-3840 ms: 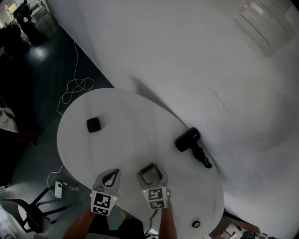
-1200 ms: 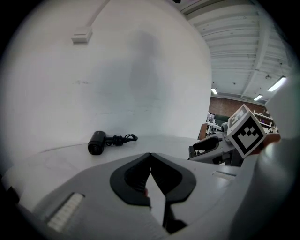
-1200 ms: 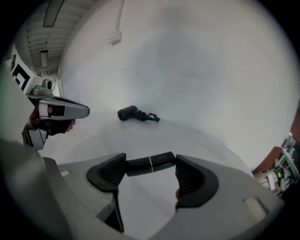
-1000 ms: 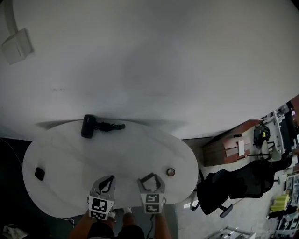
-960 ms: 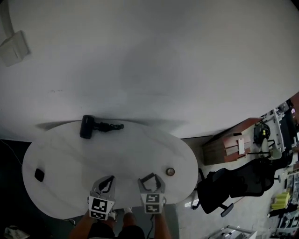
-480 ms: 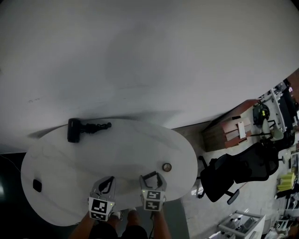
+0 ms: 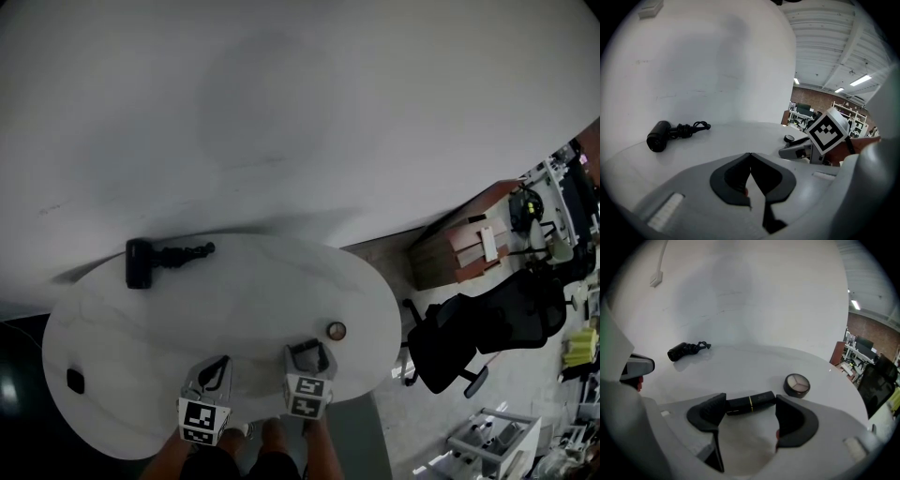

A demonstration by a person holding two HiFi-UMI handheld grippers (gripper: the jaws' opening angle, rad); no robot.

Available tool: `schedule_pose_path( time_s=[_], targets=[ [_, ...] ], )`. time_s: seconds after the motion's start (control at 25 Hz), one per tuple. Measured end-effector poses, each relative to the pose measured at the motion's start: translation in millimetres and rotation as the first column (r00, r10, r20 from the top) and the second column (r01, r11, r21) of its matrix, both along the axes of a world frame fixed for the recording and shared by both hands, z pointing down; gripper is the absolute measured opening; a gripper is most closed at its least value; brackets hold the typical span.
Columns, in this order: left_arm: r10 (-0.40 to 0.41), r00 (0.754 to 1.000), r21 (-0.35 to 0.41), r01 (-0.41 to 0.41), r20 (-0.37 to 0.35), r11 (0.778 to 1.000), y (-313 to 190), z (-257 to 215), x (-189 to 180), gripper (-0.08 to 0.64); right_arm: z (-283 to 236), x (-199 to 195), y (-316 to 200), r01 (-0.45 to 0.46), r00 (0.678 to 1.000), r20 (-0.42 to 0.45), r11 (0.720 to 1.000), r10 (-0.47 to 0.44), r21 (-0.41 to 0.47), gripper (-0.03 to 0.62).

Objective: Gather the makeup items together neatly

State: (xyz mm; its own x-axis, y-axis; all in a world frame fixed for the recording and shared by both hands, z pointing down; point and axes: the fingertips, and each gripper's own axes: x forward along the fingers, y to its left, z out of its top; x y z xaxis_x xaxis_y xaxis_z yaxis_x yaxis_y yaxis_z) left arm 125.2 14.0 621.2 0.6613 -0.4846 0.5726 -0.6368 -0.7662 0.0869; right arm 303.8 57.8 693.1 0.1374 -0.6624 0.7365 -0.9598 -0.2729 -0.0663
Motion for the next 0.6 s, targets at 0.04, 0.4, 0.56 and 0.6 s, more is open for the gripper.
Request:
schedule_pose_path(
  time_s=[0.04,0.4,0.56,0.6],
  targets=[
    [-0.001,1.0,-0.004,0.001,0.001,1.0,0.7,2.5,-1.0,0.011,0.6,0.8,-0.6,-0.006,1.0,-0.004,1.0,0.006,0.004,0.334],
    [0.017,1.0,-0.009,-0.017,0.01,1.0,2.4,4.0,0.2,0.011,0.6,4.4,-7.9,-0.033,0.999,-0.019,0.999,0.034,0.03,0.336],
    [0.013,1.0,-0.008,-0.013,0.012,1.0,1.4,5.0,-3.8,0.011,1.0,3.8,-8.4,-0.046,0.999,-0.025,0.998,0.047,0.04,0.336],
    [0.012,1.0,-0.007,-0.012,0.012,1.0,1.2,4.8,-4.4,0.011,0.8,4.2,-8.4,-0.048,0.998,-0.027,0.998,0.049,0.043,0.336]
  ],
)
